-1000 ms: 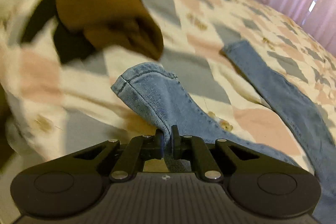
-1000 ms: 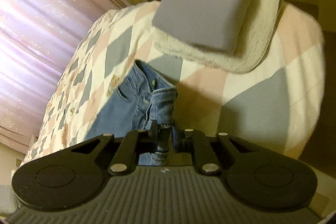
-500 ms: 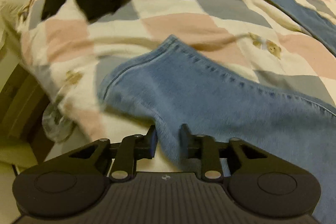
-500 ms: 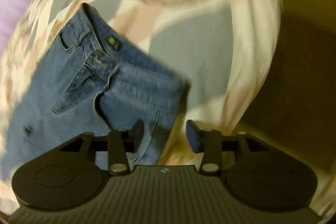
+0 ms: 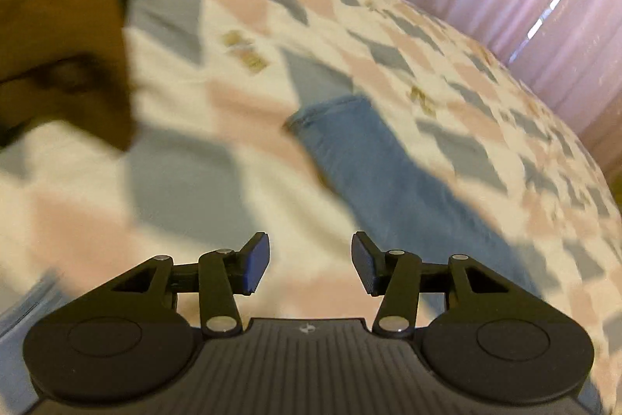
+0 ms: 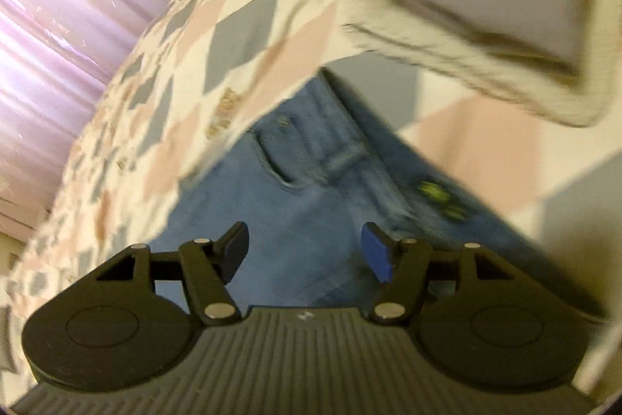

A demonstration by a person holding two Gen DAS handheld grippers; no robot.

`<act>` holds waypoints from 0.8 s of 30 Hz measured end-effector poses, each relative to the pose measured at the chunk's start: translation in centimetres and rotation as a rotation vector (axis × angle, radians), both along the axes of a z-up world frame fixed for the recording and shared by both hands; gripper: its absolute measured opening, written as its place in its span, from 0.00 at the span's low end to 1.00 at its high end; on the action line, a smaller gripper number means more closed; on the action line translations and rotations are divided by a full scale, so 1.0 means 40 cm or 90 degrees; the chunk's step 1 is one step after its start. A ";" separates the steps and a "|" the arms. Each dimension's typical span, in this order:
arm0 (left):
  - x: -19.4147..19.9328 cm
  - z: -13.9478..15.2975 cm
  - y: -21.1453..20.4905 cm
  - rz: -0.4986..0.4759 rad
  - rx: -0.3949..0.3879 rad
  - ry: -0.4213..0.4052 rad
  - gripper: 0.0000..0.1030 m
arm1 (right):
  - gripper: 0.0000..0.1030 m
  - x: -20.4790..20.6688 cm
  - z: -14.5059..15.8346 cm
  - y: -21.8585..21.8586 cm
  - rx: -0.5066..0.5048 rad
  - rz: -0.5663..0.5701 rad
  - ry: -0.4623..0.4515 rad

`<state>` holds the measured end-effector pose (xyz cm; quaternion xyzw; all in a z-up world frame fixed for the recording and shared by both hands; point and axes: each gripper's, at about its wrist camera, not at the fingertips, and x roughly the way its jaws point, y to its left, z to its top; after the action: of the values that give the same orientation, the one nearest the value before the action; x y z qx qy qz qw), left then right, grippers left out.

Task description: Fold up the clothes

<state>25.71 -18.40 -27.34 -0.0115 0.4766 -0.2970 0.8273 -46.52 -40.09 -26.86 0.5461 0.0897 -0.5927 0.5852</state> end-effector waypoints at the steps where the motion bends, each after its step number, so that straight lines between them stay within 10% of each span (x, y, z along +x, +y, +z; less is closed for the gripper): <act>1: 0.034 -0.020 -0.039 0.009 0.000 -0.002 0.49 | 0.59 0.012 -0.003 -0.024 -0.002 -0.003 -0.005; 12: 0.281 -0.275 -0.207 0.135 -0.025 0.117 0.59 | 0.63 0.041 -0.072 -0.210 -0.018 -0.040 0.025; 16: 0.279 -0.263 -0.256 0.067 -0.056 0.089 0.01 | 0.68 -0.005 -0.078 -0.288 -0.026 -0.017 0.057; 19: 0.268 -0.247 -0.283 0.015 -0.059 0.059 0.03 | 0.73 -0.030 -0.097 -0.349 -0.019 0.021 0.079; 22: 0.283 -0.304 -0.295 0.011 -0.024 0.093 0.41 | 0.74 -0.044 -0.141 -0.399 0.018 0.044 0.104; 24: 0.282 -0.319 -0.306 0.016 -0.024 0.089 0.34 | 0.72 -0.049 -0.174 -0.417 0.031 0.053 0.087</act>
<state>37.01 -30.65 -40.11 -0.0539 0.5274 -0.2938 0.7954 -48.47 -56.75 -33.83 0.5142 0.1669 -0.6013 0.5884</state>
